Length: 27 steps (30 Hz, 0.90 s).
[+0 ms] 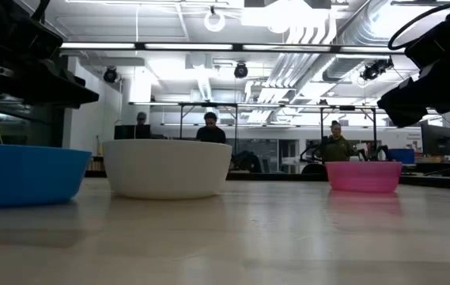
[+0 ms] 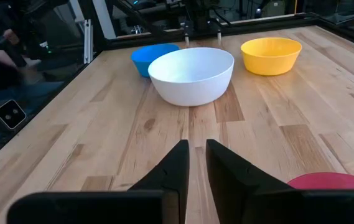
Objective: Nest bowls inside each other
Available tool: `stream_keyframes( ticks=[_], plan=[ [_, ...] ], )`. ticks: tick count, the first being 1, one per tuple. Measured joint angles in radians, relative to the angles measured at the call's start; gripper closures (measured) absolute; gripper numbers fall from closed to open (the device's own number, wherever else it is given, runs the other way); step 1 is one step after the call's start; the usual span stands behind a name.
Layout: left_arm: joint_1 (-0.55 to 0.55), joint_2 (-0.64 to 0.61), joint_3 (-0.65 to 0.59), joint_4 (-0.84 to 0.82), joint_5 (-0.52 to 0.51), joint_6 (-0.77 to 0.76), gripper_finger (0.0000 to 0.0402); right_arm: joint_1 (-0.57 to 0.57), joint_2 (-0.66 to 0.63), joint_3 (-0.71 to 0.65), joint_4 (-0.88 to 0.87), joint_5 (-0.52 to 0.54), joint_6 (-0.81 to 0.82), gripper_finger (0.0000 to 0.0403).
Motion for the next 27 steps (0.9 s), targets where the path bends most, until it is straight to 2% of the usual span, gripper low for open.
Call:
stream_keyframes(
  ticks=[27],
  plan=[
    [0.000,0.000,0.000,0.002,-0.019,0.000,0.0357,0.000,0.000,0.000,0.000,0.000,0.000,0.0354]
  ],
)
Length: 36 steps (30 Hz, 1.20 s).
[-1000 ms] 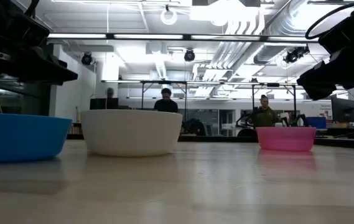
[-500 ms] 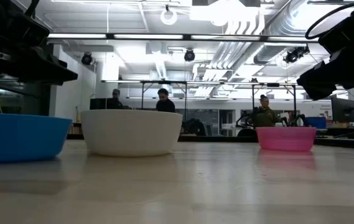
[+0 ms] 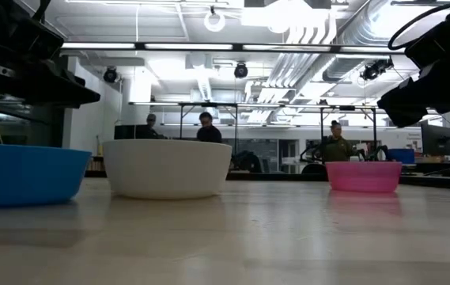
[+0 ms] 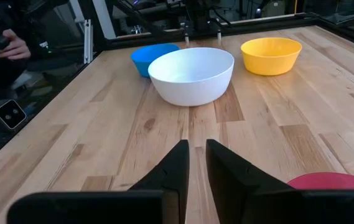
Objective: Nest bowls inside each other
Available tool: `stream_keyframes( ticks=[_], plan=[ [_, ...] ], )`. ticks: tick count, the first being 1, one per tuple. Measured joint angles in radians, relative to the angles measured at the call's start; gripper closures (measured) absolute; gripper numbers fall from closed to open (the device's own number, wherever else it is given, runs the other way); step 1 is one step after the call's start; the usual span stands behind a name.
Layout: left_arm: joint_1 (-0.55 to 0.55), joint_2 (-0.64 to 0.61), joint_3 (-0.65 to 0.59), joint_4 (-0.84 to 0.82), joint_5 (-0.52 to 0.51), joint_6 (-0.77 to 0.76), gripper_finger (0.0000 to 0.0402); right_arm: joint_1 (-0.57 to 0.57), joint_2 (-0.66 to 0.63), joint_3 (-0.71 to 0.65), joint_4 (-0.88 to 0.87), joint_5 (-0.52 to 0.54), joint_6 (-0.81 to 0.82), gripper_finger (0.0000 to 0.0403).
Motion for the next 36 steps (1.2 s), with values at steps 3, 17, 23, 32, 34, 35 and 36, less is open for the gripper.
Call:
stream_keyframes(
  ticks=[3,17,23,32,34,35,36],
  plan=[
    [0.000,0.000,0.000,0.000,0.000,0.000,0.0357,0.000,0.000,0.000,0.000,0.000,0.000,0.0355],
    [0.000,0.000,0.000,0.118,-0.197,-0.078,0.0357,0.000,0.000,0.000,0.000,0.000,0.000,0.0355],
    [0.000,0.000,0.022,0.157,-0.254,-0.034,0.0357,0.000,0.000,0.000,0.000,0.000,0.000,0.0355],
    [0.001,0.099,0.197,-0.037,-0.350,-0.025,0.0357,0.000,0.000,0.000,0.000,0.000,0.000,0.0355],
    [0.001,0.154,0.250,-0.068,-0.351,-0.025,0.0357,0.000,0.000,0.000,0.000,0.000,0.000,0.0355],
    [0.001,0.186,0.278,-0.094,-0.351,-0.026,0.0357,0.000,0.000,0.000,0.000,0.000,0.000,0.0355],
    [0.001,0.220,0.310,-0.122,-0.352,-0.029,0.0357,0.000,0.000,0.000,0.000,0.000,0.000,0.0355]
  ],
)
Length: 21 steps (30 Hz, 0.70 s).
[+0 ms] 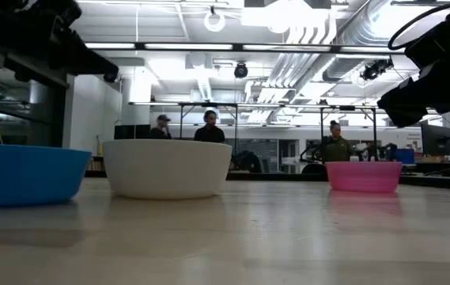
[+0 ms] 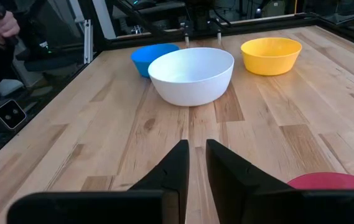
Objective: Nest bowls inside each other
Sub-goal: Stack the yellow bowl on top of the white bowl on the table
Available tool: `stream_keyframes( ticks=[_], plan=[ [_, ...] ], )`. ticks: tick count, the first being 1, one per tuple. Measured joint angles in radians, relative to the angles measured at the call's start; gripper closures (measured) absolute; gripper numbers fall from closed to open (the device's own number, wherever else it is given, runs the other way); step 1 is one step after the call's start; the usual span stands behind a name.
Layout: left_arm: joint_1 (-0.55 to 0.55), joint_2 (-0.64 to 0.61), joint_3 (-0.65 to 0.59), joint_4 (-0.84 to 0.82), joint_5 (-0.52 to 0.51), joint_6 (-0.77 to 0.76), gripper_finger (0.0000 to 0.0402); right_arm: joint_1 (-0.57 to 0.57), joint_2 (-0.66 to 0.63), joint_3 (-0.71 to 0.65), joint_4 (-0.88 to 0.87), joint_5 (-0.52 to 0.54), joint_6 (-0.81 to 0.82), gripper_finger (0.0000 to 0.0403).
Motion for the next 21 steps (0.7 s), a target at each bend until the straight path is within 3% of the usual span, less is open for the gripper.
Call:
stream_keyframes(
  ticks=[8,12,14,19,21],
  plan=[
    [0.006,0.364,0.316,-0.326,-0.023,-0.096,0.0357,0.000,0.000,0.000,0.000,0.000,0.000,0.0355],
    [0.067,0.502,0.442,-0.445,0.014,-0.079,0.0357,0.000,0.000,0.000,0.000,0.000,0.000,0.0355],
    [0.114,0.550,0.477,-0.459,0.079,-0.026,0.0357,0.000,0.000,0.000,0.000,0.000,0.000,0.0355],
    [0.251,0.640,0.491,-0.442,0.422,0.099,0.0357,0.000,0.000,0.000,0.000,0.000,0.000,0.0355],
    [0.300,0.676,0.491,-0.433,0.500,0.121,0.0357,0.000,0.000,0.000,0.000,0.000,0.000,0.0355]
  ],
)
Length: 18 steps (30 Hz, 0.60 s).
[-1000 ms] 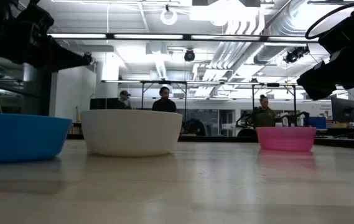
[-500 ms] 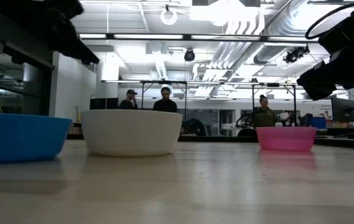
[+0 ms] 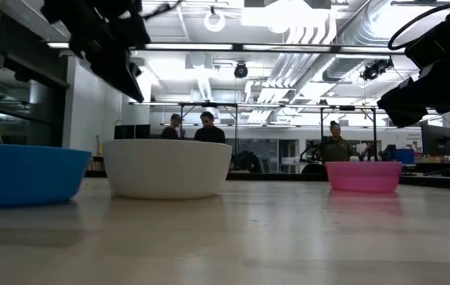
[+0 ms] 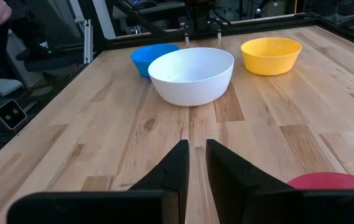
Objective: Nest bowls inside each other
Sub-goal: Stack the yellow bowl on top of the white bowl on the table
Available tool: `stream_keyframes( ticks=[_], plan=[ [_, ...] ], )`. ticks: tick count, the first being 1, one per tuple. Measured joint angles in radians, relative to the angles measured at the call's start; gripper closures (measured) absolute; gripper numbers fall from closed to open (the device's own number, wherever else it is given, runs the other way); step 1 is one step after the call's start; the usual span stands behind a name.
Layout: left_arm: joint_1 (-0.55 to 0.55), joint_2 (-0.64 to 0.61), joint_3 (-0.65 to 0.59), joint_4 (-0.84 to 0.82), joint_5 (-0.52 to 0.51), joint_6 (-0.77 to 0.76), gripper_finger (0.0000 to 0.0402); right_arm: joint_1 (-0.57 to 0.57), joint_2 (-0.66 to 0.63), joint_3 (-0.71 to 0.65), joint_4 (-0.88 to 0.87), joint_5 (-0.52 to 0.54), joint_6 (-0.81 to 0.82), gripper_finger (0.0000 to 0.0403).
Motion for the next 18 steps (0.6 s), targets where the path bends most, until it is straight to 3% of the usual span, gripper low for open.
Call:
stream_keyframes(
  ticks=[8,18],
  plan=[
    [0.120,0.134,0.000,0.005,0.135,0.073,0.0357,0.000,0.000,0.000,0.000,0.000,0.000,0.0355],
    [0.173,0.130,0.001,-0.069,0.140,0.031,0.0357,0.000,0.000,0.000,0.000,0.000,0.000,0.0355]
  ],
)
